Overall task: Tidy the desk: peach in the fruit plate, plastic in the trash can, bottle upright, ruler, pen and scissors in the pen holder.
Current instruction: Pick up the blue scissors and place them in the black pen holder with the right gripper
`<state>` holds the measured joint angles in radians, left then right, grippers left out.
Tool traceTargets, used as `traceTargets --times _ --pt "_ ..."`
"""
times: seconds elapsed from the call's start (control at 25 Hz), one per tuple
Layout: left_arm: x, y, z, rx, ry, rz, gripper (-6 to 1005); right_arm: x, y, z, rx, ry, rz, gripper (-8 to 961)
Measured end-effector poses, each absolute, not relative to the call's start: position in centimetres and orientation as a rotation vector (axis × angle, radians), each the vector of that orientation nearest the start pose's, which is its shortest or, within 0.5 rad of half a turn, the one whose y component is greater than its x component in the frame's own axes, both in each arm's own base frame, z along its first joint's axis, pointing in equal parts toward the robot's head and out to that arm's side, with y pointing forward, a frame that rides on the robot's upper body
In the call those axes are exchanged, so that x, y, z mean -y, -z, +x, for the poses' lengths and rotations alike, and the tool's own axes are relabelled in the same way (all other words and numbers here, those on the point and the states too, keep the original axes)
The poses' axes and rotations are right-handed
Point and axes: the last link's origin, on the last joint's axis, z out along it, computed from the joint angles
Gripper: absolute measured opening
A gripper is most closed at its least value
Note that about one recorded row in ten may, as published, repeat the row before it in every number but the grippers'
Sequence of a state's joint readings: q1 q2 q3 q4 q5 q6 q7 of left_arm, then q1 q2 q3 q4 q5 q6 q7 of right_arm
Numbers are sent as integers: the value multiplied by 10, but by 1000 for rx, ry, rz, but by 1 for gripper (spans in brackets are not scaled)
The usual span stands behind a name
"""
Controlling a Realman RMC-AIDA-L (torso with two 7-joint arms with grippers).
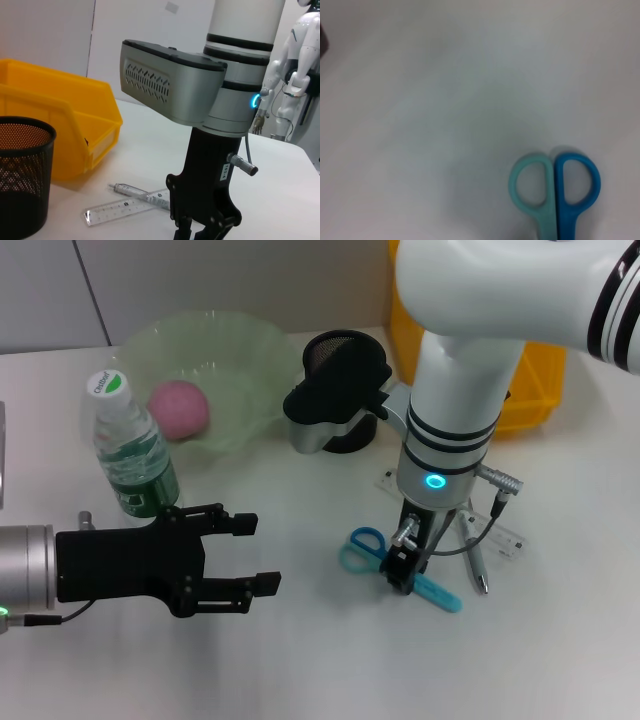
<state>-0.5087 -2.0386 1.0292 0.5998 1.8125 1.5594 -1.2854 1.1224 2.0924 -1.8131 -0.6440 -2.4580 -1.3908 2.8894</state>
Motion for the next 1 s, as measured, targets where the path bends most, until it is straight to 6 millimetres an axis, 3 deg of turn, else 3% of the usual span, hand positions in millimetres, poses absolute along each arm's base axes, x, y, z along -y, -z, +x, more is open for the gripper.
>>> traceTargets --times 0.24,0.56,0.76,1.0 --pt "-309 26 -250 438 692 -2942 802 -371 89 124 -960 948 -2533 214" --pt "-309 24 -250 449 700 -2936 802 -388 31 99 -958 579 -2534 215" --pt "-310 23 -250 459 711 -2924 802 -390 -6 107 -944 233 -2565 214" --pt "-312 21 -250 469 729 -2900 802 -388 -34 135 -902 -223 -2590 213"
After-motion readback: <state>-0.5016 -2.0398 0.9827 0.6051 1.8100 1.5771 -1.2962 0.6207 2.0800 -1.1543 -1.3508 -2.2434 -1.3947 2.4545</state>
